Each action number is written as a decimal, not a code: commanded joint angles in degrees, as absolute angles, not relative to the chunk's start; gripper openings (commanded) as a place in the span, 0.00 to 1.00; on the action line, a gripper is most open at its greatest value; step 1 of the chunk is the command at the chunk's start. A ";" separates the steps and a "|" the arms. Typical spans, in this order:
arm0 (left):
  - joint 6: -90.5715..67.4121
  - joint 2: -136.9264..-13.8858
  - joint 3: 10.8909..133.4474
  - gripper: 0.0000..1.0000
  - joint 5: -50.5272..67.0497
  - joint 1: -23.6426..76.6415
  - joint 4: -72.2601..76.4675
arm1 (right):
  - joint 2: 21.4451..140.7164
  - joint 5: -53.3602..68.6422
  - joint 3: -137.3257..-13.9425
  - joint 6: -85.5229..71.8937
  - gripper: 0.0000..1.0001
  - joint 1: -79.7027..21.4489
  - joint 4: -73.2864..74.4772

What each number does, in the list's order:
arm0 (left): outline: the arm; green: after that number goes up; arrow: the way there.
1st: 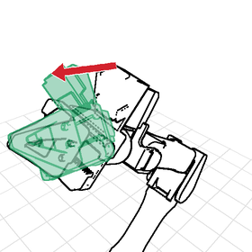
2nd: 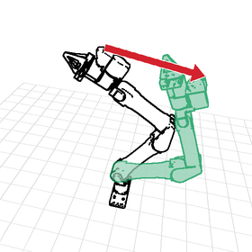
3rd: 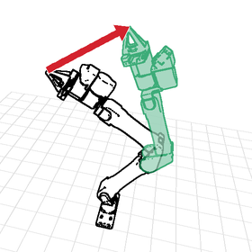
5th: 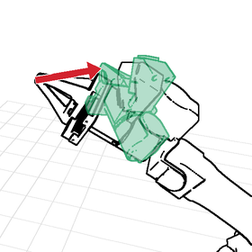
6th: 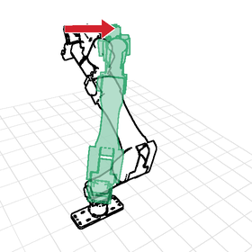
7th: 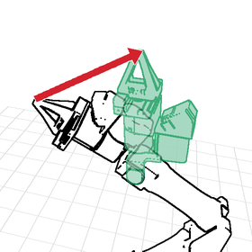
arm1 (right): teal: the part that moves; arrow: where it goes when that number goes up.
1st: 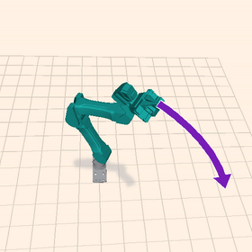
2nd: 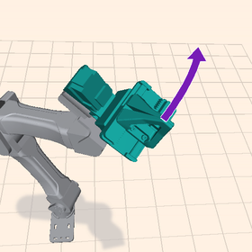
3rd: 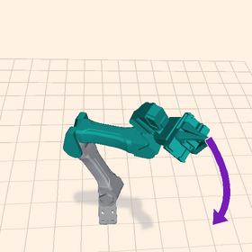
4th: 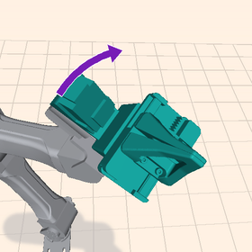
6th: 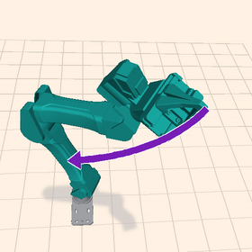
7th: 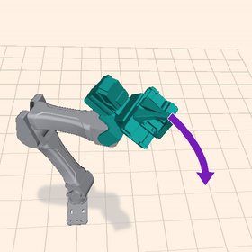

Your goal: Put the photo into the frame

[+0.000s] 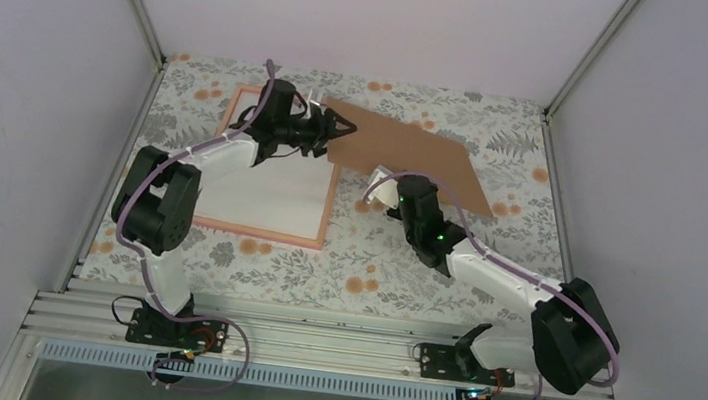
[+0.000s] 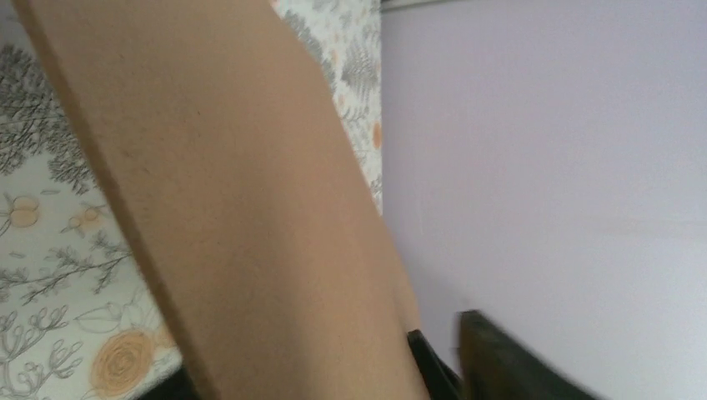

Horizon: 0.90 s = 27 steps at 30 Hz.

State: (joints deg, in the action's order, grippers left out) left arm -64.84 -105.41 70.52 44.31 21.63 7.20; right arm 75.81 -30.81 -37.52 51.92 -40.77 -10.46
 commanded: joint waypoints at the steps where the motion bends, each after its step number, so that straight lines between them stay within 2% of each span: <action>1: -51.68 -99.95 74.92 0.80 43.29 20.26 4.70 | 71.37 -25.96 -44.38 43.05 0.04 -39.25 -1.59; 2: -48.90 -99.02 75.60 0.97 42.23 19.74 2.62 | 70.98 -24.03 -46.27 41.11 0.04 -38.35 1.05; 3: -45.89 -98.14 76.27 1.00 41.05 19.39 0.90 | 70.66 -21.48 -47.98 39.13 0.04 -37.17 3.50; 8: -33.25 -93.61 77.08 1.00 34.16 13.85 -6.16 | 69.10 -10.97 -54.73 32.53 0.04 -31.62 11.58; 13: -24.95 -91.38 74.73 1.00 30.54 2.07 -10.07 | 70.28 0.82 -63.23 24.40 0.04 -24.78 20.13; 19: -6.94 -94.09 73.55 1.00 30.90 -11.37 -16.81 | 71.67 13.21 -71.11 16.25 0.04 -18.63 25.52; 24: 5.91 -97.00 73.06 1.00 28.03 -18.03 -18.73 | 73.01 21.39 -76.12 10.68 0.04 -15.23 27.92; 27: 10.79 -101.29 75.42 1.00 30.14 -21.74 -22.85 | 73.87 26.55 -78.10 7.59 0.04 -13.04 28.78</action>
